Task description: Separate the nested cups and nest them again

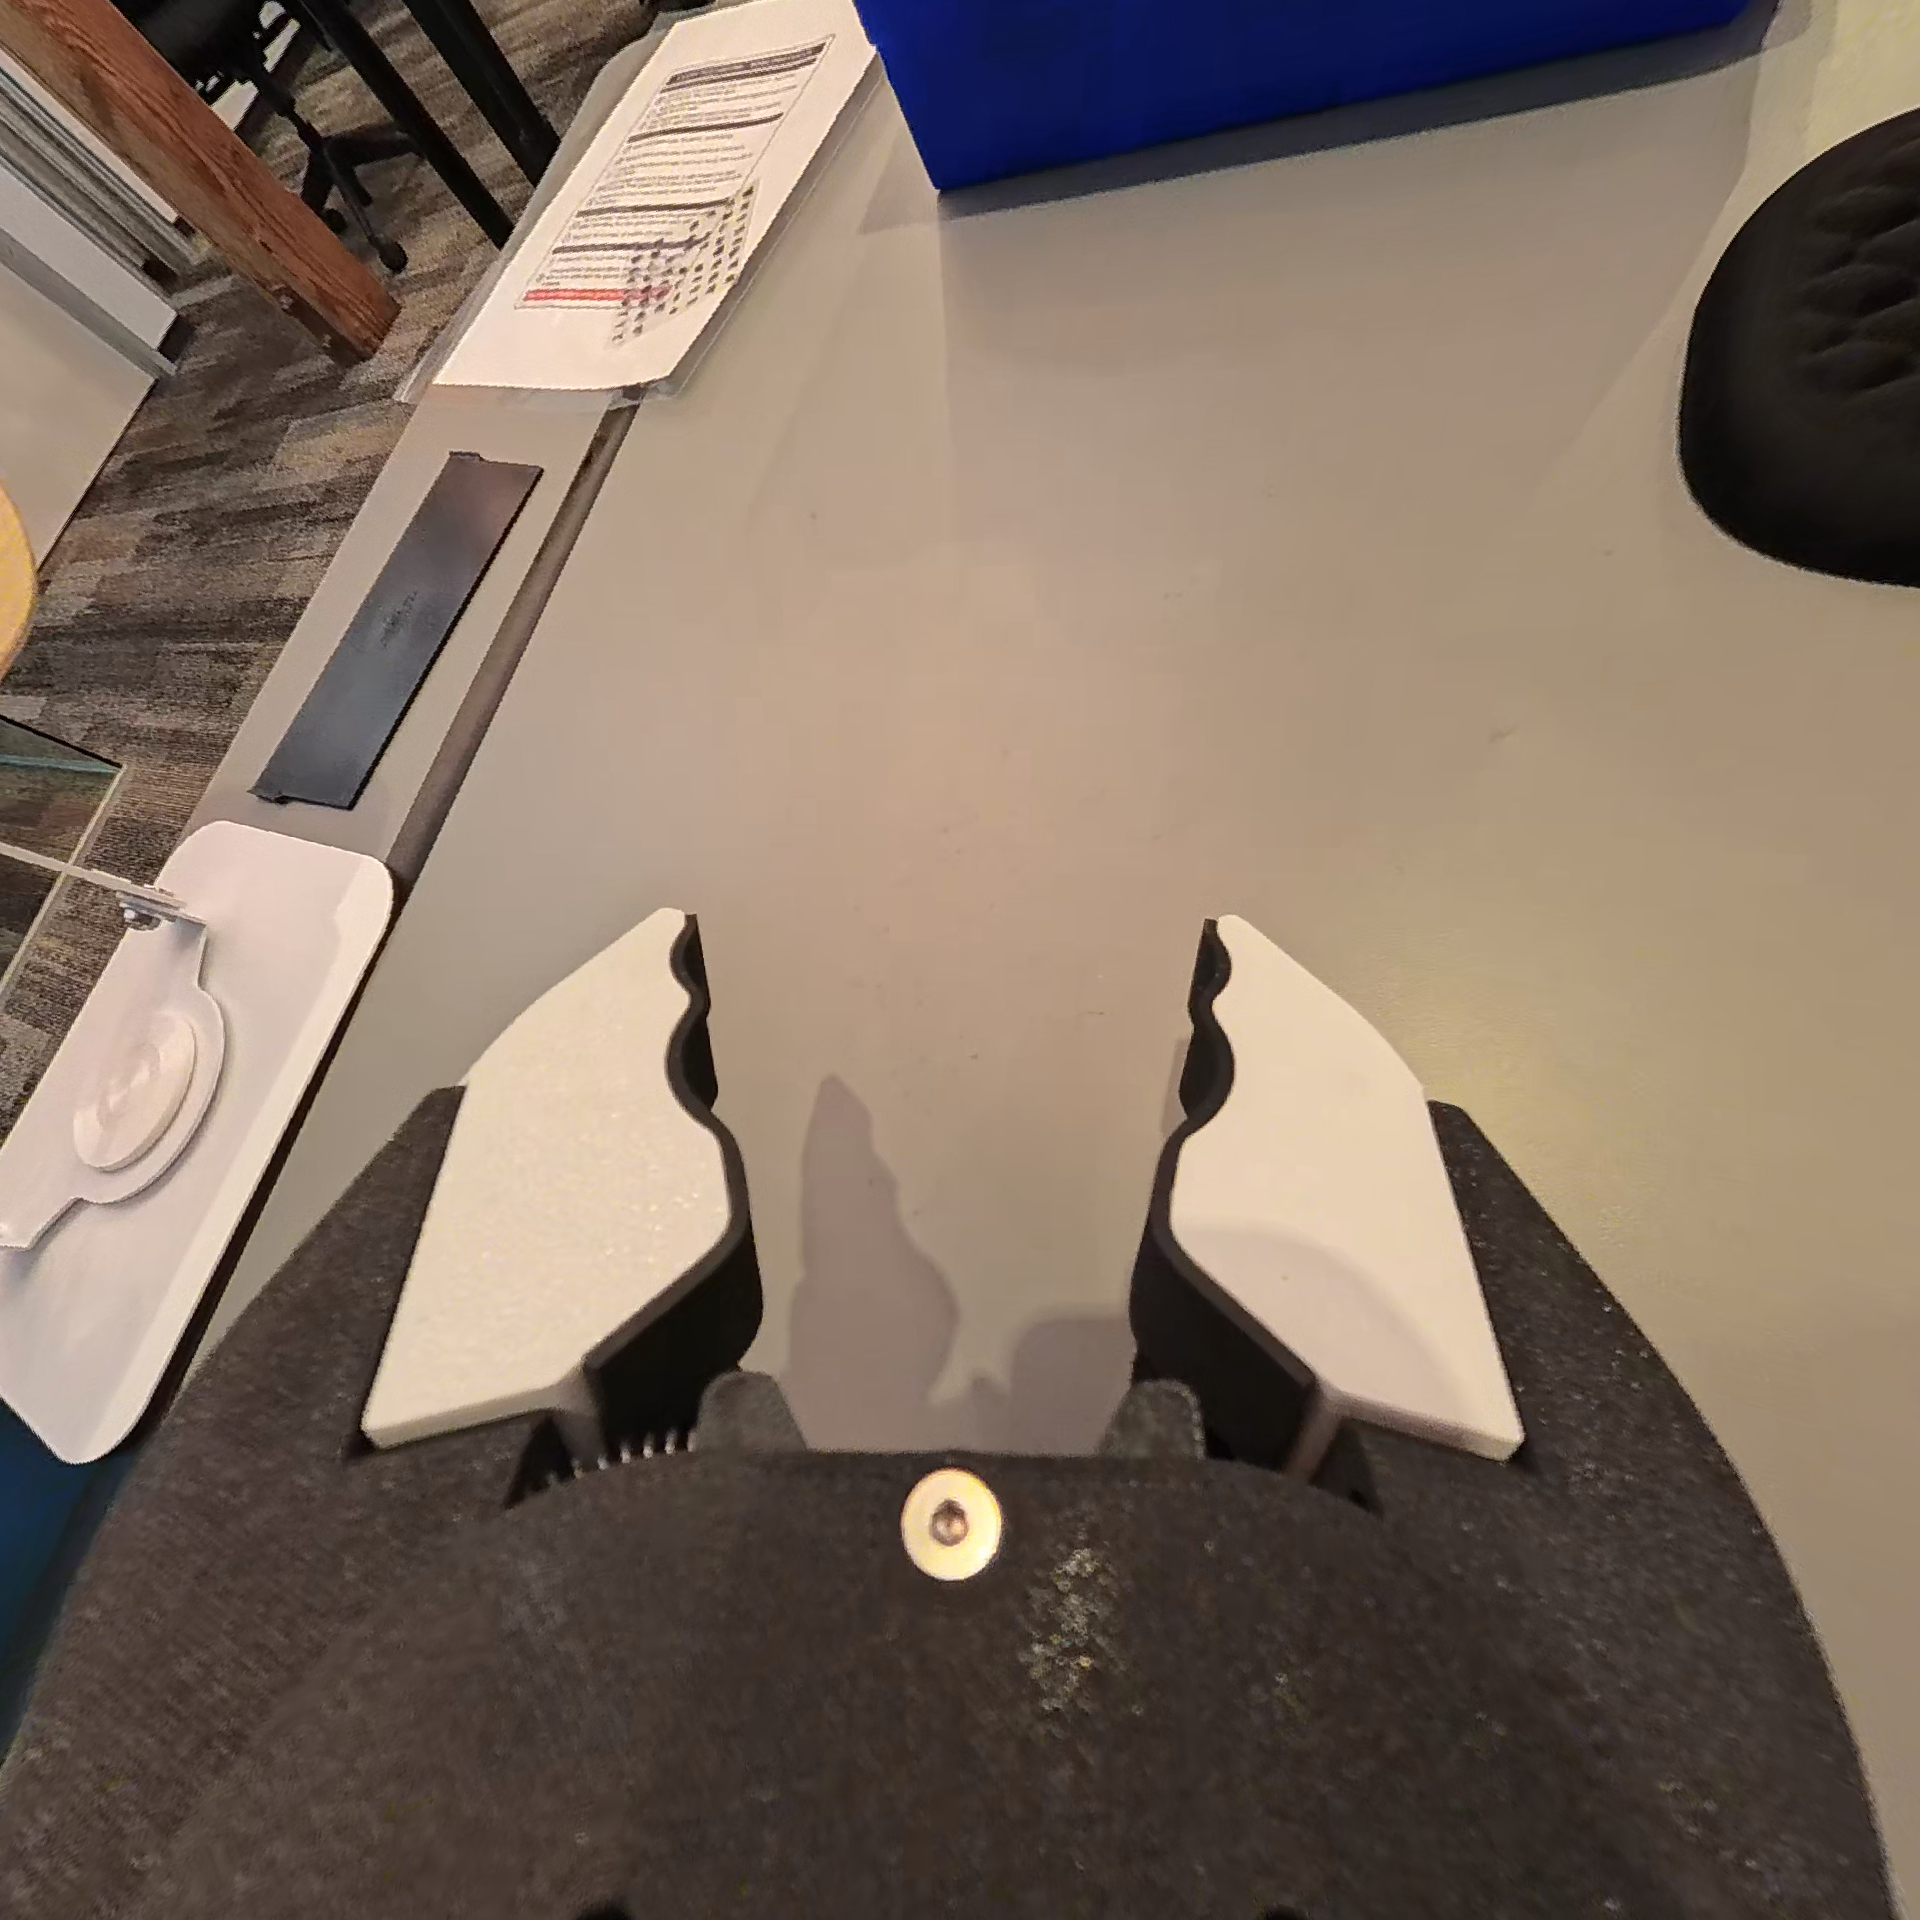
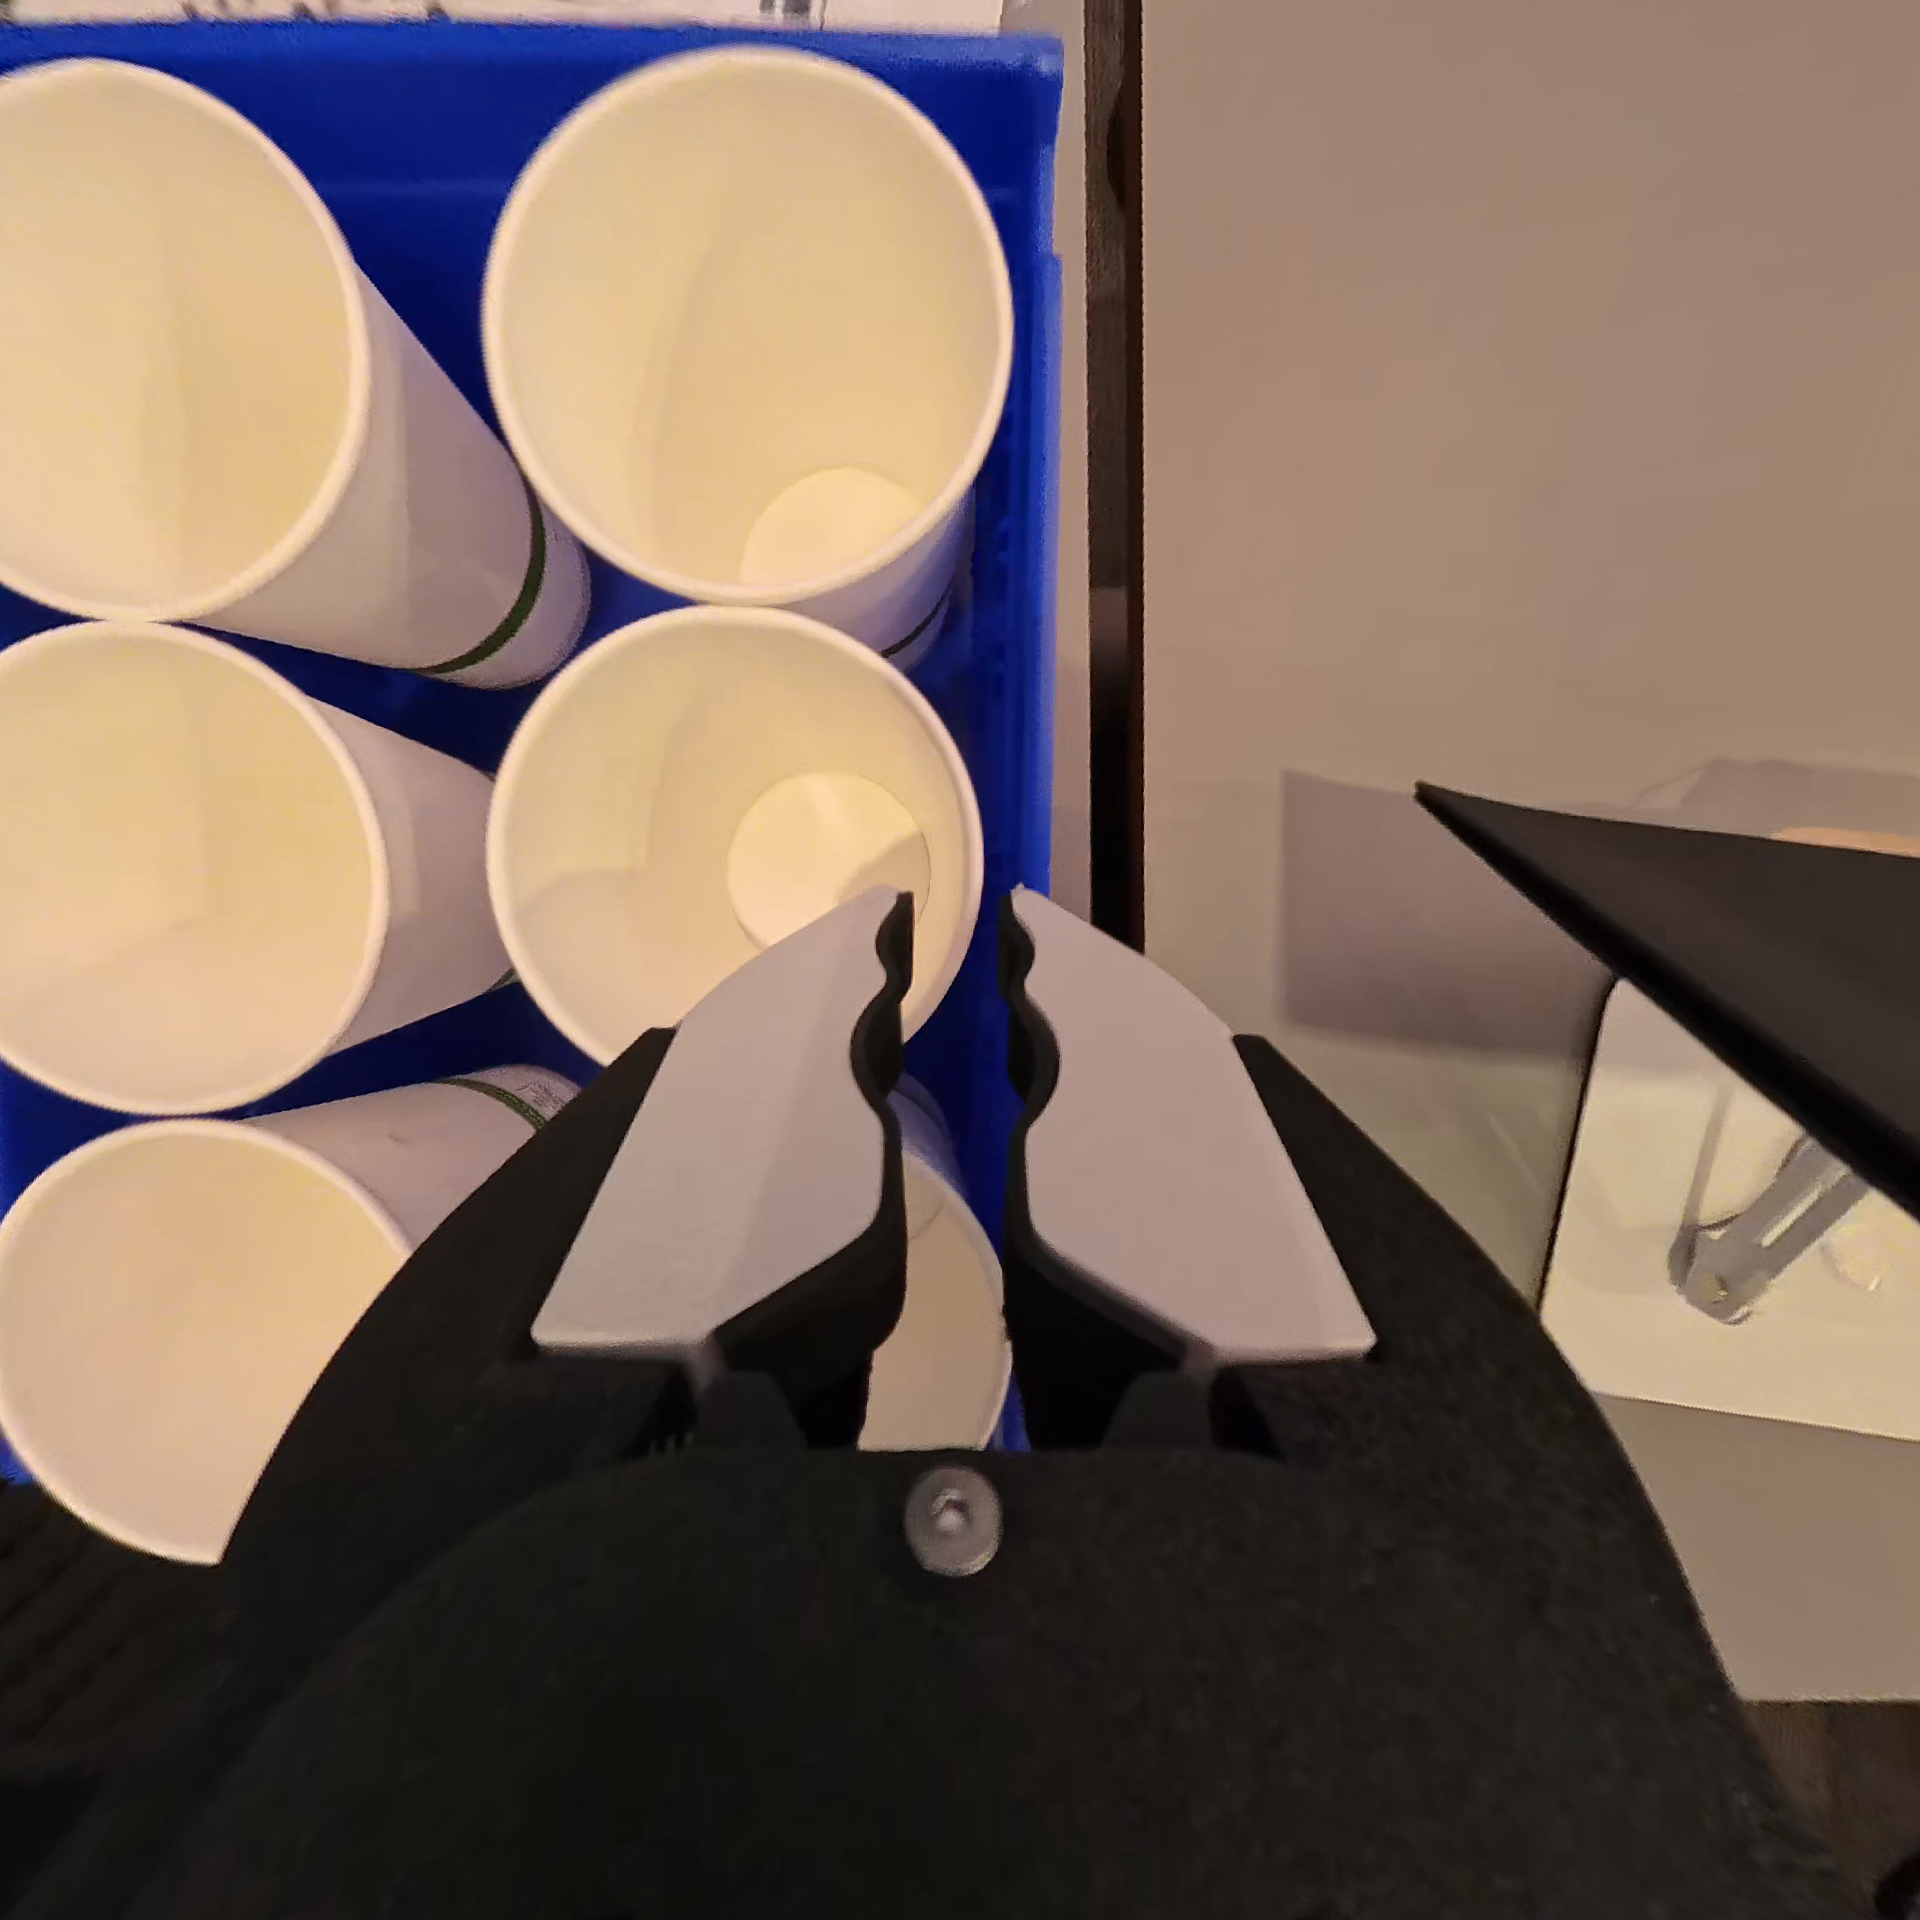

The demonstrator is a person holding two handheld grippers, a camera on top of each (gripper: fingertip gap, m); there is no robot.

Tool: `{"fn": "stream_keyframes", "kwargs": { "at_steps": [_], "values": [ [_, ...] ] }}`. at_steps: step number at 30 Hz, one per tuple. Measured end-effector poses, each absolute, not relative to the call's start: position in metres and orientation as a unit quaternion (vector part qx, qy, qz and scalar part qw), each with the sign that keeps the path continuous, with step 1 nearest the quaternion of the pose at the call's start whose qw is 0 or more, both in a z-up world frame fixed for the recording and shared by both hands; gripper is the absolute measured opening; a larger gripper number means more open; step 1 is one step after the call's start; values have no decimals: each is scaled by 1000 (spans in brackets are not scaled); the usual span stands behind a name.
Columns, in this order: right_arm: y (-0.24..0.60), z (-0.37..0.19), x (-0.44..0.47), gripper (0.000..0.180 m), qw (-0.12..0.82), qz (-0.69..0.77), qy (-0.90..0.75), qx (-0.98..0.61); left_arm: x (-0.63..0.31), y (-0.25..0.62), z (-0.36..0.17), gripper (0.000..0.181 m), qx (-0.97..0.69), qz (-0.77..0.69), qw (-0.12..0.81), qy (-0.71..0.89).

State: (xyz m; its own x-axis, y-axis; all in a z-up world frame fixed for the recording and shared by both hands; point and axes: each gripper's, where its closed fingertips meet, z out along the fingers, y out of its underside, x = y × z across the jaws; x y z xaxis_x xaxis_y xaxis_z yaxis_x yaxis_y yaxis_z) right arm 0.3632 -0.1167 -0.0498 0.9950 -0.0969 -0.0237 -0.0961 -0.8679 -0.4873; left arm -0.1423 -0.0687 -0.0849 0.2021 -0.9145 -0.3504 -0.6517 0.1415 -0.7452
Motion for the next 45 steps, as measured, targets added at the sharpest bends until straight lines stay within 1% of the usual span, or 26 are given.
{"fn": "stream_keyframes", "kwargs": {
  "at_steps": [3,5,8,11,13,15,18,24,28,35,37,39,45],
  "values": [
    [-122,-35,361,14,282,-1,35,-959,-142,-69,-85,88,-637,-149,441,615],
    [-134,-33,356,14,275,10,20,-961,-142,-69,-84,88,-637,-150,441,614],
    [-152,-29,362,13,278,-16,12,-960,-141,-69,-83,88,-636,-152,442,613],
    [-164,-21,379,9,317,-44,15,-947,-140,-71,-83,88,-634,-152,444,614],
    [-169,-26,383,10,324,-15,17,-946,-140,-71,-83,88,-634,-149,443,616],
    [-175,-40,385,14,296,13,19,-955,-140,-70,-84,88,-634,-148,444,616],
    [-172,-54,389,16,262,10,-3,-965,-140,-70,-85,87,-636,-147,443,615],
    [-147,-63,377,20,223,58,-33,-973,-141,-68,-84,87,-634,-133,445,618],
    [-140,-78,380,20,169,40,-51,-984,-144,-65,-84,87,-641,-121,447,612],
    [-131,-79,372,16,135,63,-73,-986,-157,-46,-79,84,-672,-69,460,576],
    [-131,-81,376,16,123,54,-75,-988,-164,-40,-78,82,-675,-35,462,574],
    [-132,-82,377,15,117,59,-74,-989,-172,-32,-78,75,-677,11,463,572],
    [-133,-84,376,17,136,99,-54,-984,-206,-3,-52,63,-622,244,512,539]
  ]
}}
